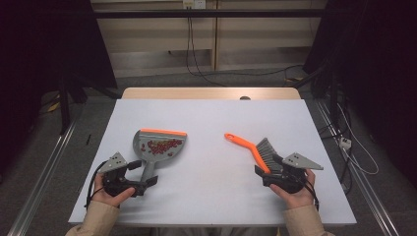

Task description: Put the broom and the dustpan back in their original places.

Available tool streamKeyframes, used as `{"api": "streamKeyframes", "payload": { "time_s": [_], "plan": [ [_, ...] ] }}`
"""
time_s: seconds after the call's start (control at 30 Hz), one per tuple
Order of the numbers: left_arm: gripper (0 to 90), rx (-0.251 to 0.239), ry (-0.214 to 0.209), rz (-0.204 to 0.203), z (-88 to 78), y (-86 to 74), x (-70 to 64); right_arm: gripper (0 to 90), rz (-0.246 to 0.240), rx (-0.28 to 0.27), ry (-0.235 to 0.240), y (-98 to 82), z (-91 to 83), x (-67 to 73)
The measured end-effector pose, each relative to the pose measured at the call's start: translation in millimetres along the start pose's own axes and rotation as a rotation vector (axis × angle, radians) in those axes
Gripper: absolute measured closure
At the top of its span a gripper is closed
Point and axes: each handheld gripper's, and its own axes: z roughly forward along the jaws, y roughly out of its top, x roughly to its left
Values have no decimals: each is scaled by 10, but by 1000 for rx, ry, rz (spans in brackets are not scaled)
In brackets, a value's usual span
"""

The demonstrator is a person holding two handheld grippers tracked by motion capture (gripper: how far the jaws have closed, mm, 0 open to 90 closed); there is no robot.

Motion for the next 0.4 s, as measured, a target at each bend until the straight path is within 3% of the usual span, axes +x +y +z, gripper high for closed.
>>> {"api": "streamKeyframes", "payload": {
  "time_s": [0.4],
  "plan": [
    [76, -4, -5, -1, -5, -38, 2, 156, -8, 6, -5, -89, -112, -26]
  ]
}}
